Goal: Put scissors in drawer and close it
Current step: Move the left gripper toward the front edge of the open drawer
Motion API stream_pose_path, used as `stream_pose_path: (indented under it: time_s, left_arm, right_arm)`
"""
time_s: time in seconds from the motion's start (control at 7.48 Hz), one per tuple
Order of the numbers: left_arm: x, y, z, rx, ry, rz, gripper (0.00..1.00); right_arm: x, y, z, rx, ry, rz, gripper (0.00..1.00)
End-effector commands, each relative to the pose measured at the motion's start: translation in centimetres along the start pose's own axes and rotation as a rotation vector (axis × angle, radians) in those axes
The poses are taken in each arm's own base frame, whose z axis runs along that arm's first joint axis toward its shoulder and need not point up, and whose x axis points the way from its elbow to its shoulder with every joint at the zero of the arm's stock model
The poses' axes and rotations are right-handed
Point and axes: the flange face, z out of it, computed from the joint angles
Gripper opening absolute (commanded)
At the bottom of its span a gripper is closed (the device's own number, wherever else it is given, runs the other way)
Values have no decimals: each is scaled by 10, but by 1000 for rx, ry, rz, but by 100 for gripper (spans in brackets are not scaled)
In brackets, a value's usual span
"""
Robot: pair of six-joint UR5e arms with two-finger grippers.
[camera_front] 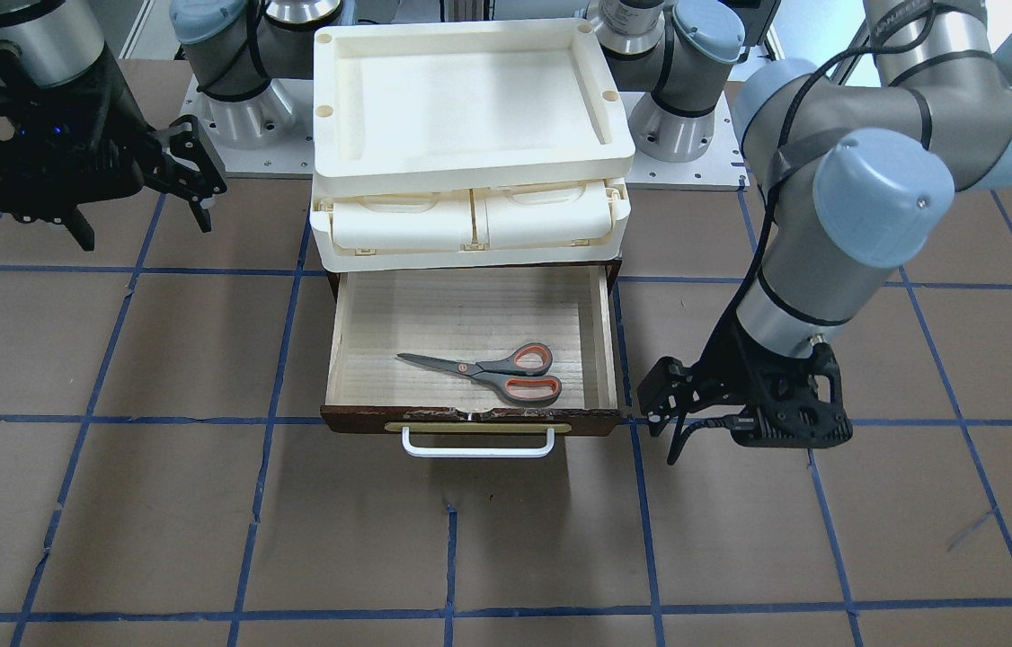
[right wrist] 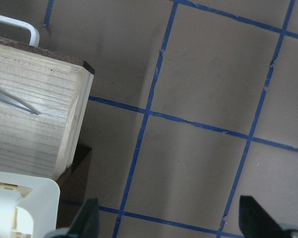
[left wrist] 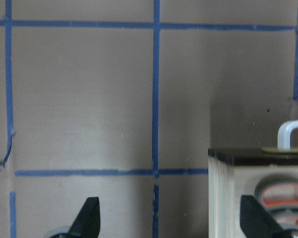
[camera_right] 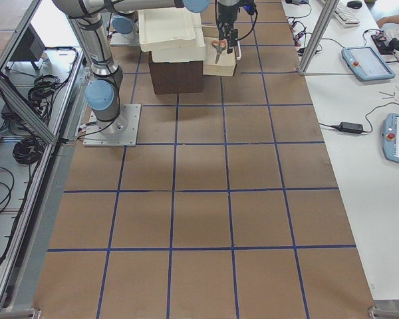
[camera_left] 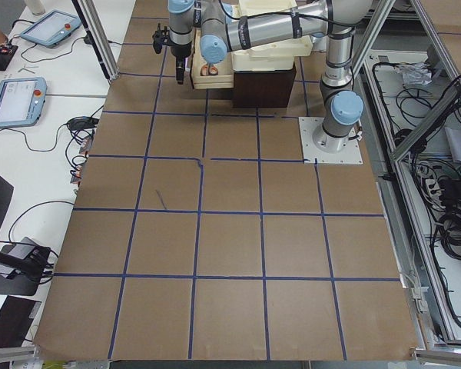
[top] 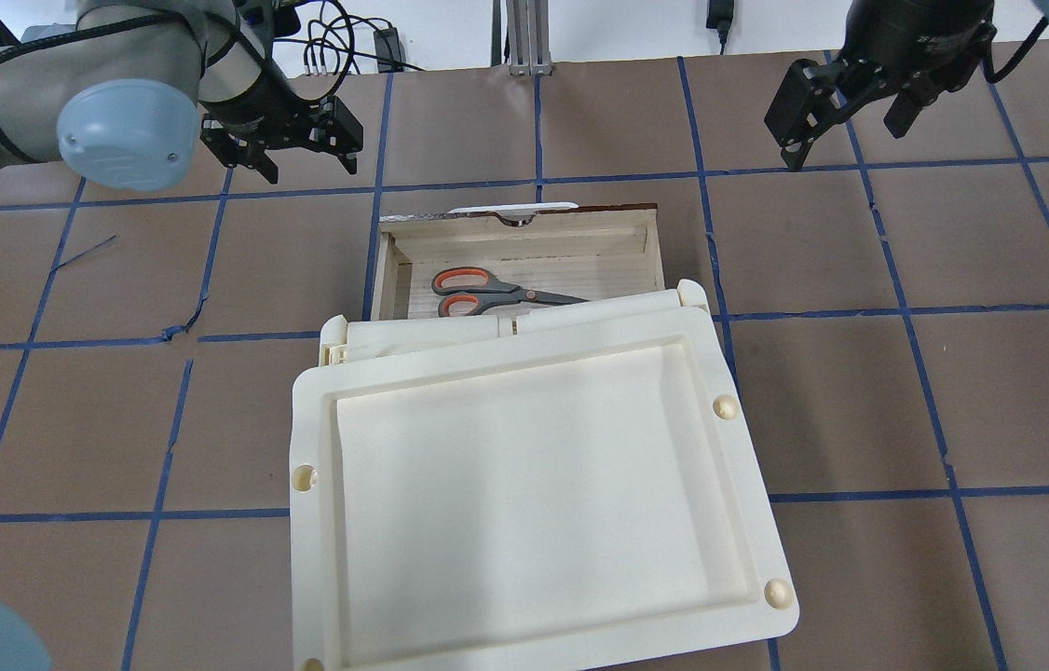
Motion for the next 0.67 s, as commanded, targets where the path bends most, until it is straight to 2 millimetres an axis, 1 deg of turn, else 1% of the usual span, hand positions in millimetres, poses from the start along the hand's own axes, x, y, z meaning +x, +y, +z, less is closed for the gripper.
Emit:
stream_pose_path:
  time_s: [0.0,0.13,0.27,0.4,0.54]
  left_arm:
    - [8,-23,27,-2,92,-20,100]
    - [8,-26,44,-24,112,-30,100]
    - [7,-27,52,-34,112,-33,100]
    - [7,-27,53,-36,113,-33,100]
    - [7,-24,58,-50,113,-37,100]
  right_arm:
    - [-1,11,3,-61,-10,133,100]
    - [-4,19,-4,-49,-6,129,100]
    - [1,17,0,-49,-8,124,100]
    - [4,19,6,-62,-26,133,100]
    - [3,20,14,-69,-75,153,100]
